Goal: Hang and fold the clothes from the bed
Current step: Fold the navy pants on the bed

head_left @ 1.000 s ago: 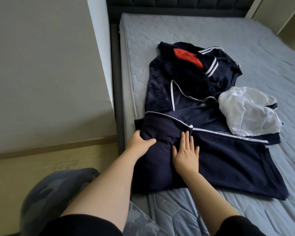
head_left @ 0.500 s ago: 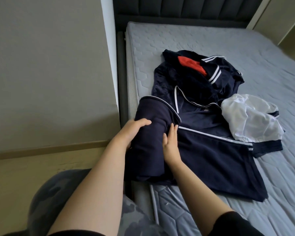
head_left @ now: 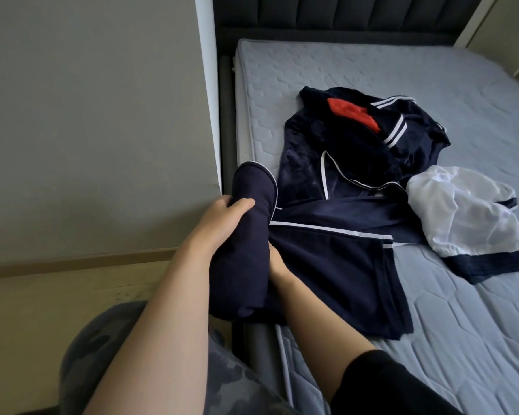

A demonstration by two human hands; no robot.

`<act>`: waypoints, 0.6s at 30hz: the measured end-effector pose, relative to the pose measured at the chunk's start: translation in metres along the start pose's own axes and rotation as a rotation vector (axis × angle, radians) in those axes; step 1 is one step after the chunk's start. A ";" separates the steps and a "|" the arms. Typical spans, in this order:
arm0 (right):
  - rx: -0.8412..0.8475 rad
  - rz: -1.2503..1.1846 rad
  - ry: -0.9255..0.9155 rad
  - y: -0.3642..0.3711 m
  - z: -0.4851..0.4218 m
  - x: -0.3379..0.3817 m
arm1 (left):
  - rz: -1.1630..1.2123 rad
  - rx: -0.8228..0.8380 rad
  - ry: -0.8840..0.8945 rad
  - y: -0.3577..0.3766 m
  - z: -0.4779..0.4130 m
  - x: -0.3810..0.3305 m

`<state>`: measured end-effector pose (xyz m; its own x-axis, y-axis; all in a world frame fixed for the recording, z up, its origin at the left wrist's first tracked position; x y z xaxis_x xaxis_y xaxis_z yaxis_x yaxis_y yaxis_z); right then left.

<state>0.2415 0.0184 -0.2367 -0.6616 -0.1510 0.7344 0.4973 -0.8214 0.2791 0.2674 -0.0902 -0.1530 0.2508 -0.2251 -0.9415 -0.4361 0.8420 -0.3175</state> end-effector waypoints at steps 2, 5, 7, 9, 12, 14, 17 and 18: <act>-0.014 -0.099 0.093 -0.016 -0.001 -0.012 | -0.046 0.012 0.025 0.010 0.001 0.000; -0.179 0.009 0.090 -0.056 0.005 -0.010 | -0.162 0.111 0.090 0.037 0.005 0.001; -0.306 -0.043 0.082 -0.091 0.012 -0.006 | -0.258 0.273 0.109 0.065 0.011 0.009; -0.345 -0.154 0.043 -0.120 0.022 -0.009 | -0.422 0.451 0.138 0.091 0.018 0.020; -0.204 -0.201 0.081 -0.138 0.030 -0.021 | -0.491 0.563 0.147 0.110 0.023 0.030; -0.215 -0.023 0.037 -0.140 0.034 -0.020 | -0.448 0.536 0.135 0.110 0.018 0.034; -0.310 0.232 -0.051 -0.134 0.038 -0.010 | -0.257 0.299 0.101 0.095 0.009 0.035; -0.326 0.247 -0.054 -0.132 0.037 -0.007 | -0.241 0.139 0.096 0.080 0.004 0.034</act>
<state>0.2016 0.1486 -0.2556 -0.5100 -0.3433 0.7887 0.4275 -0.8968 -0.1139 0.2450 -0.0289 -0.2103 0.2473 -0.4665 -0.8493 -0.2497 0.8162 -0.5210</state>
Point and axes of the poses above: each hand's wrist, its own z-axis away from the middle knuckle, its own y-axis out of the palm, x = y × z, the point moved 8 cm from there along -z, towards the middle knuckle, and after that the axes turned 11 degrees about y, right-handed, at the moved point
